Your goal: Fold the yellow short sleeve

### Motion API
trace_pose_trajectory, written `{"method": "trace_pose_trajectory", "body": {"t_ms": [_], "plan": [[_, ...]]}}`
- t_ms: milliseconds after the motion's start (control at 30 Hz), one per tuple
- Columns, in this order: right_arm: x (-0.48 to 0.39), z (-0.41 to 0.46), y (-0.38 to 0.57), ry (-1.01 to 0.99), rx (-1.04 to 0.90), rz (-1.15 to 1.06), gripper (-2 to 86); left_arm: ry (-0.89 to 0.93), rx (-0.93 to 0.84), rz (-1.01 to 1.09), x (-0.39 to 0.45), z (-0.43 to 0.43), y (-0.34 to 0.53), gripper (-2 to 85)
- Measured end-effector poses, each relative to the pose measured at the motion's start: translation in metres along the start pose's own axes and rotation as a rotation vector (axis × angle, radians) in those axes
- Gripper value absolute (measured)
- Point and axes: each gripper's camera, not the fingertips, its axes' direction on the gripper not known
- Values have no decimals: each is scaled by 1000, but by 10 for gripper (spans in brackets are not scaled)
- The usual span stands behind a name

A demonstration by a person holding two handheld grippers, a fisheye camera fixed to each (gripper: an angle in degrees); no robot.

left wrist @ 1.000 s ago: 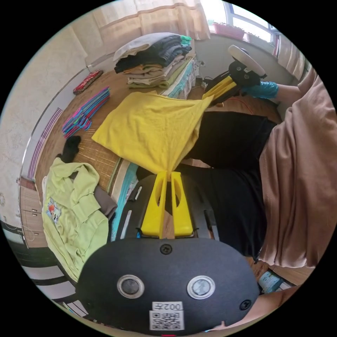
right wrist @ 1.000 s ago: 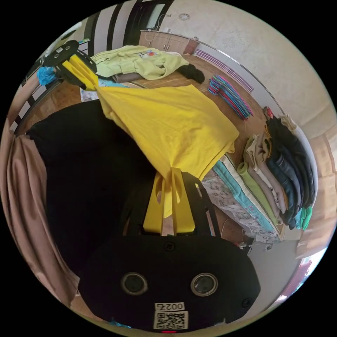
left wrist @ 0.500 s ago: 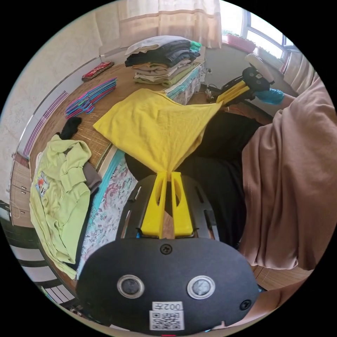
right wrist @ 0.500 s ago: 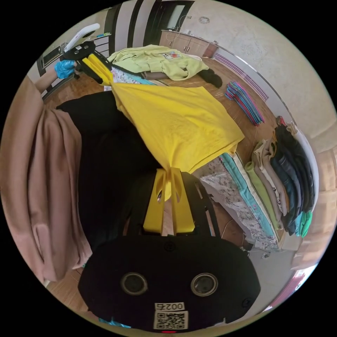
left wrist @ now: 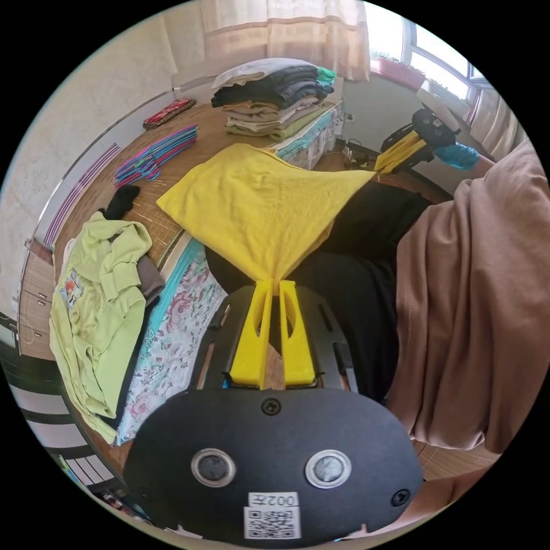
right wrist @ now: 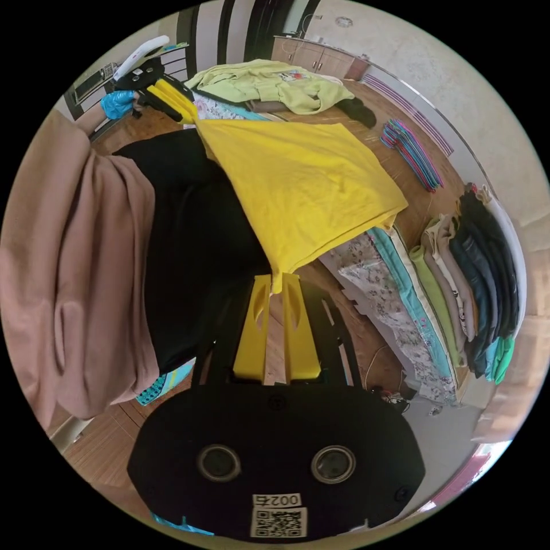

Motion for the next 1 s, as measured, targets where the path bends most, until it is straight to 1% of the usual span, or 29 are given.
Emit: {"method": "trace_pose_trajectory", "body": {"t_ms": [67, 167, 233, 367, 433, 567, 667, 733, 800, 933, 1000], "plan": [[0, -13, -4, -23, 48, 5, 59, -12, 4, 11, 4, -7, -4, -8], [-1, -33, -20, -120, 186, 7, 87, -18, -3, 38, 6, -14, -11, -8], [-11, -42, -41, -172, 280, -46, 108, -24, -13, 62, 9, -19, -17, -8], [-36, -41, -84, -156, 379, -124, 129, -58, -23, 113, 16, -31, -30, -7], [-55, -36, -114, -117, 420, -165, 136, -68, -26, 126, 19, -35, -35, -7], [-83, -21, -153, -18, 406, -195, 136, -88, -28, 146, 25, -44, -45, -7], [-98, -6, -175, 77, 361, -198, 120, -98, -27, 157, 29, -49, -50, -7], [-102, 2, -185, 150, 347, -175, 84, -97, -26, 161, 31, -51, -52, -6], [-99, 3, -190, 173, 352, -144, 46, -96, -26, 166, 33, -51, -52, -5], [-85, -3, -196, 116, 391, -106, 8, -105, -21, 189, 41, -50, -45, 10], [-78, -4, -200, 76, 391, -89, 3, -96, -8, 168, 41, -49, -40, 40]]}}
